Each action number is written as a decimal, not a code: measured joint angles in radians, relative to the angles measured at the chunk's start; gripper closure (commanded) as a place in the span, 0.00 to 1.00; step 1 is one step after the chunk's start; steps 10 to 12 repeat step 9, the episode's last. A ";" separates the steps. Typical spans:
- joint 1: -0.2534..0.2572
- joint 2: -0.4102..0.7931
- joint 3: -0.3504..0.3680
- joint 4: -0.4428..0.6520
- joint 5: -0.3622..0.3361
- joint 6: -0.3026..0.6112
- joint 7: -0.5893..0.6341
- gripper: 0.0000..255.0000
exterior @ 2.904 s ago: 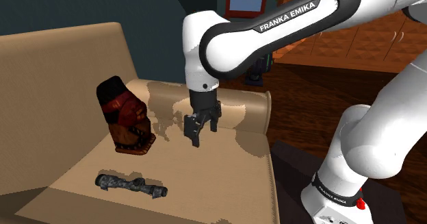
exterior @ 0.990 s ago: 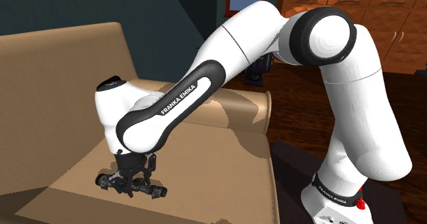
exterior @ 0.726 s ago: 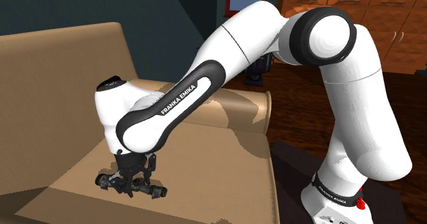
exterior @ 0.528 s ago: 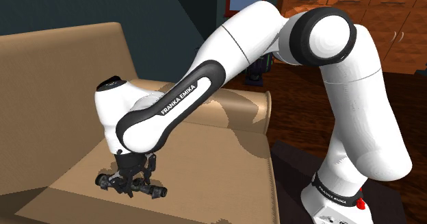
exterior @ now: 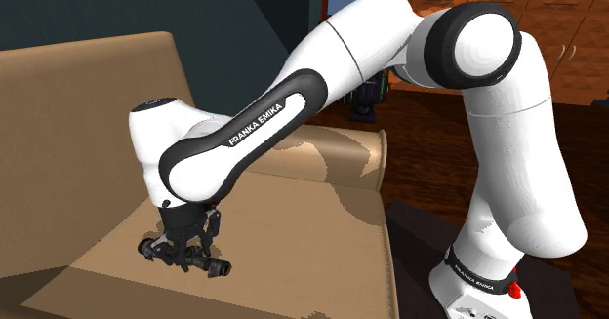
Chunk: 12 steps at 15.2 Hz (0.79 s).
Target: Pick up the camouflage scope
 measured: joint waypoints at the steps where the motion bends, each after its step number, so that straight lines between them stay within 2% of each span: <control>1: -0.001 -0.007 0.002 0.002 0.003 -0.008 0.000 1.00; 8: -0.011 -0.053 0.013 0.034 0.023 -0.083 -0.009 1.00; 12: -0.010 -0.057 0.015 0.037 0.024 -0.090 -0.008 1.00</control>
